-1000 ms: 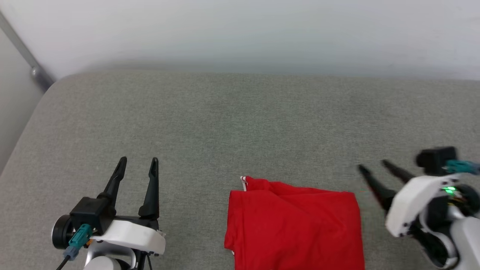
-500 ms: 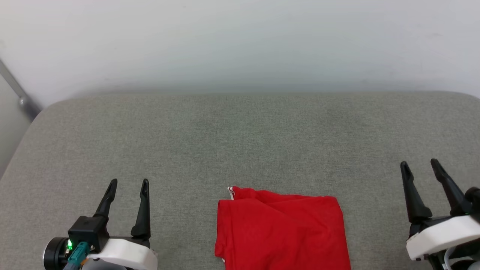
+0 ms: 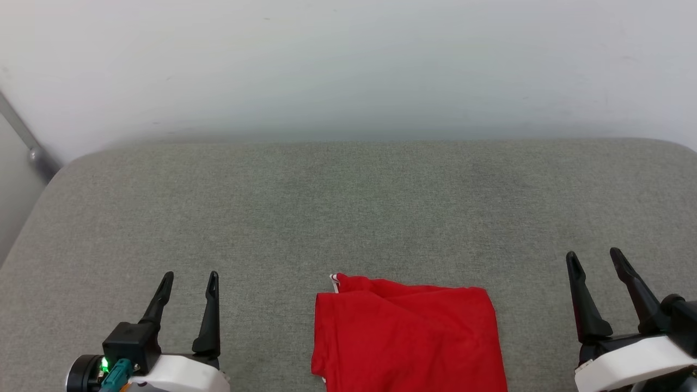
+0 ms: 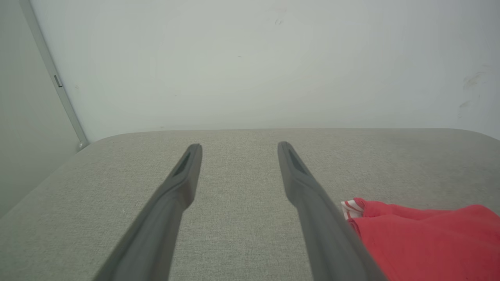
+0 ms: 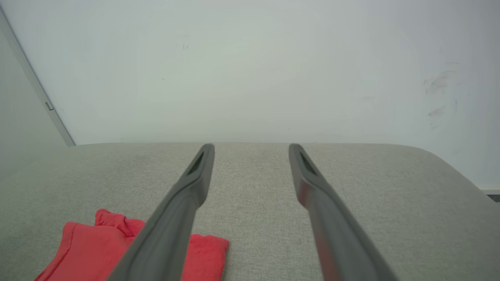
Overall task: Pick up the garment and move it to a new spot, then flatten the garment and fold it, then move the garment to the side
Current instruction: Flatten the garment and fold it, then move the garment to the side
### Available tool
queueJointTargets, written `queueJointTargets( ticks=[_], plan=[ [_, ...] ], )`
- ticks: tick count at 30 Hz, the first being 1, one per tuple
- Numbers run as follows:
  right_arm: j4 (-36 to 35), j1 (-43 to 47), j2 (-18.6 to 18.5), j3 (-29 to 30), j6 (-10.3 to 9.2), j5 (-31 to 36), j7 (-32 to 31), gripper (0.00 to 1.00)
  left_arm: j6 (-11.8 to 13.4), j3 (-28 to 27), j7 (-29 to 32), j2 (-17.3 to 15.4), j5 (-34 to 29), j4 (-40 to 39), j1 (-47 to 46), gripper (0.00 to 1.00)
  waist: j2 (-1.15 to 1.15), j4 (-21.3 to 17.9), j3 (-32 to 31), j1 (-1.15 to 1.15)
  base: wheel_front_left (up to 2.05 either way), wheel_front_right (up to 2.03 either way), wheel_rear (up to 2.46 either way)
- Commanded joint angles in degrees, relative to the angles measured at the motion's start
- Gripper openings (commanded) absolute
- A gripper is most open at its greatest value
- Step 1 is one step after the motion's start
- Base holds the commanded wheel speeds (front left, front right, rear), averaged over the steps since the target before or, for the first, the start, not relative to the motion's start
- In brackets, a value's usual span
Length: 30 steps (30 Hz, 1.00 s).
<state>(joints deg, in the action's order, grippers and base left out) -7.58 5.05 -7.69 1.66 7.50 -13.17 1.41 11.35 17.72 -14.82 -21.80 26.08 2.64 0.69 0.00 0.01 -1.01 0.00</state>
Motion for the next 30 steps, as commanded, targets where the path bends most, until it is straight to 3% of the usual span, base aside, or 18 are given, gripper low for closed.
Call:
queueJointTargets(
  ticks=[1,8,16,21,26,30],
  plan=[
    [-0.42,0.44,0.19,-0.03,-0.02,0.20,-0.23,1.00,0.24,-0.23,-0.16,0.00,0.30,0.12,0.17,1.00,0.00,-0.07,0.02,0.00,0.00,0.00,0.00],
    [1.11,1.66,0.72,2.94,-0.02,-3.00,-5.97,1.00,0.30,-0.69,-0.25,0.24,0.71,0.22,0.37,1.00,0.00,-0.66,0.28,0.00,0.00,0.00,0.00],
    [8.16,1.14,-4.12,16.22,-0.02,-14.60,-27.63,1.00,-0.06,-1.88,-0.39,1.39,1.00,-0.30,-0.23,1.00,0.00,-0.67,0.99,0.00,0.00,0.00,0.00],
    [13.20,-1.51,-5.74,20.57,-0.01,-19.64,-43.01,1.00,-0.42,-2.43,-0.45,2.68,0.05,-0.99,-1.32,1.00,0.00,0.53,2.10,0.00,0.00,0.00,0.00],
    [16.28,-4.10,-1.58,21.27,-0.01,-22.91,-55.27,1.00,-1.24,-3.23,-0.46,4.02,-1.14,-1.93,-2.26,1.00,0.00,2.40,4.23,0.00,0.00,0.00,0.00],
    [17.26,-6.90,2.84,20.91,-0.01,-29.06,-61.38,1.00,-2.39,-3.98,-0.42,5.03,-2.11,-2.04,-3.33,1.00,0.00,3.99,6.37,0.00,0.00,0.00,0.00]
  ],
)
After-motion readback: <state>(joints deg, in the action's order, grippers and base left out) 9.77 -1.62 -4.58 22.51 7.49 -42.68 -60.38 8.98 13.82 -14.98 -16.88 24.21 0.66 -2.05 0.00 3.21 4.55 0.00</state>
